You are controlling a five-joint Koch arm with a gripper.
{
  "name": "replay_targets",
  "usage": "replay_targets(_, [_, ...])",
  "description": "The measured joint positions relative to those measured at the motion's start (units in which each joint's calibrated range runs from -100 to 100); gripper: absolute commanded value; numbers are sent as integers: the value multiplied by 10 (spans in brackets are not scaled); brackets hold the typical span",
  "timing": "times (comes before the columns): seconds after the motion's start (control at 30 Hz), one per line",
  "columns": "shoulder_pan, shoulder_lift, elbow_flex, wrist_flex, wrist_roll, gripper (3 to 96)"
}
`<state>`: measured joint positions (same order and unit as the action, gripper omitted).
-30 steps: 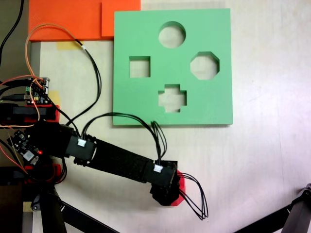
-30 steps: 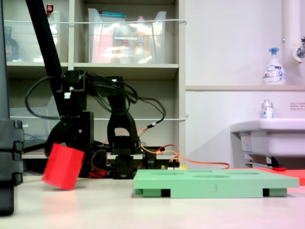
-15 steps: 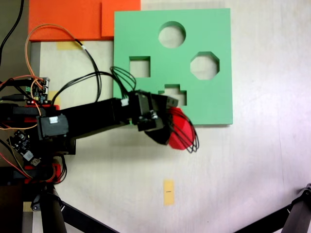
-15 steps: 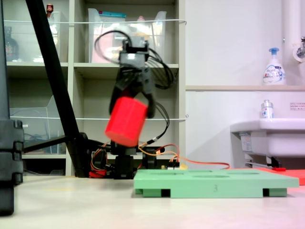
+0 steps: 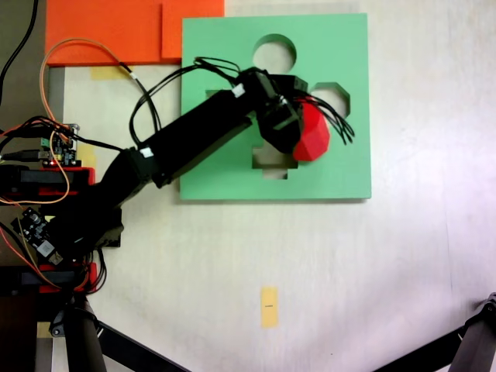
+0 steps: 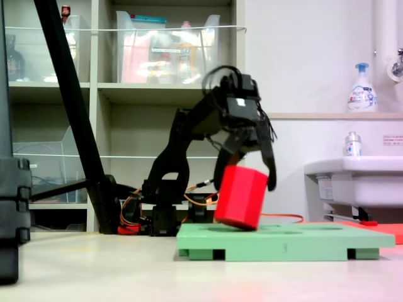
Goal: Put the octagonal pillar block into the corresponding hole
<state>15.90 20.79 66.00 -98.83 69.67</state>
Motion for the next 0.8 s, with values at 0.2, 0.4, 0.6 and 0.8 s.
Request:
replay_targets(0.2, [11,48,21,31,4,310])
replay_targets(0.4, [14,92,27,125,6,310])
replay_targets(0.6, [18,118,29,186,17,311])
replay_targets(0.8, [20,123,31,197,18,319])
